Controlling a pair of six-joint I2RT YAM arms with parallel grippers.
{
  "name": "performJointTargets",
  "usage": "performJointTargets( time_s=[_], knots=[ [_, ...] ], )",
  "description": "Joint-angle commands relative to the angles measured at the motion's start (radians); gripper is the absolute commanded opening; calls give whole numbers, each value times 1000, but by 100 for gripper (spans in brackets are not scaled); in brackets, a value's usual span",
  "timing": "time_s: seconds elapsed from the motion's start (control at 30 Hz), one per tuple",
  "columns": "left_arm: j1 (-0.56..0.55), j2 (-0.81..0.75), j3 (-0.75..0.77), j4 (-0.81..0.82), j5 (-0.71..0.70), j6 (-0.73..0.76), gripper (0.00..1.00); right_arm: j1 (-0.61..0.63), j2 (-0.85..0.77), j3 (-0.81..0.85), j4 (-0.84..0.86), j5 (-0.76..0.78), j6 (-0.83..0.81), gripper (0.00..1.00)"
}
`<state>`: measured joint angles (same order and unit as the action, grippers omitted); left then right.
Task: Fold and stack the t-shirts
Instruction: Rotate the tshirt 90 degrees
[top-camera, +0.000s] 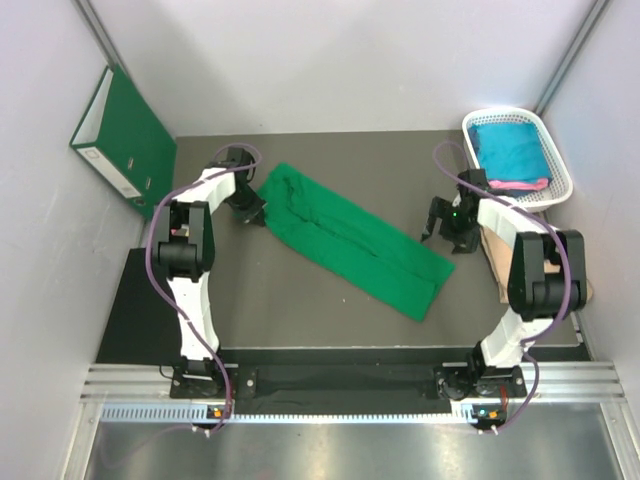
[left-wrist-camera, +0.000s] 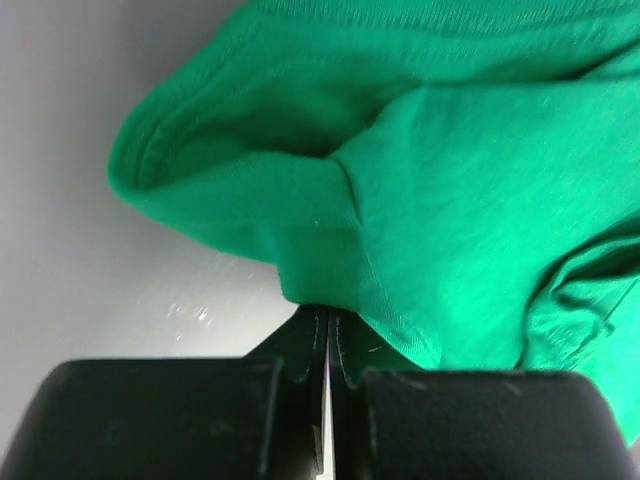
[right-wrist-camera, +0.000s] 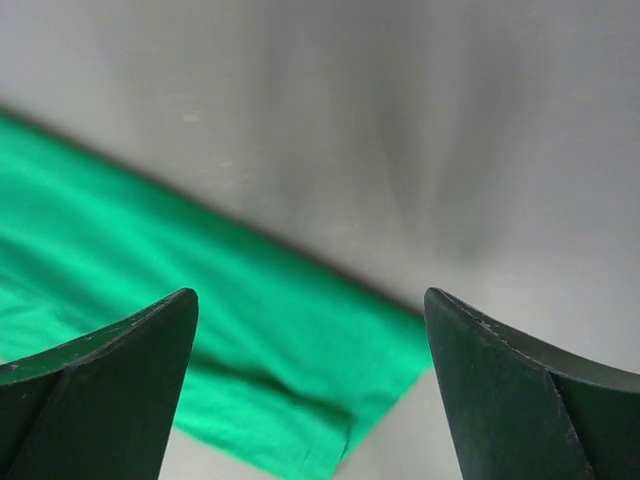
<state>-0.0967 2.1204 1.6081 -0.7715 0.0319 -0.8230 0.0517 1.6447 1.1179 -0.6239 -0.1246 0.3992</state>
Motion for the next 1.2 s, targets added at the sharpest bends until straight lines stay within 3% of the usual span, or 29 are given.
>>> performJointTargets(
  time_s=[0.0,0.2,0.33,0.47,0.67,0.87,0.93,0.97,1.0,1.03,1.07,1.1,1.17],
  knots=[
    [6,84,81,-26,-69,-15,0,13,85,51,21,-33,-57,93],
    [5,144,193,-41,-76,-5,0,17,96,40,-30,-4,-63,88],
    [5,182,265,-46,-70,-4,0,17,87,13,-51,-33,-71,66],
    [5,228,320,-17,-37,2,0,33,58,-55,-79,-84,-71,51],
    [-3,338,447,72,118,-8,0,102,-14,-148,-138,-116,-62,49],
    [-8,524,745,66,224,-13,0,151,-106,-204,-180,-98,-23,50],
    [-2,492,747,51,215,-1,0,149,-131,-190,-194,-77,-19,51],
    [9,466,724,48,201,13,5,149,-135,-169,-197,-61,-16,52],
    [15,432,646,44,186,18,18,149,-141,-155,-195,-57,-14,53],
    [21,350,595,44,162,21,25,148,-141,-127,-197,-49,-13,53],
    [32,302,539,44,149,27,37,149,-141,-115,-194,-47,-10,53],
    [34,253,418,47,142,31,60,149,-140,-101,-192,-46,-10,54],
    [32,110,299,45,123,38,80,151,-132,-69,-174,-37,-8,55]
  ],
)
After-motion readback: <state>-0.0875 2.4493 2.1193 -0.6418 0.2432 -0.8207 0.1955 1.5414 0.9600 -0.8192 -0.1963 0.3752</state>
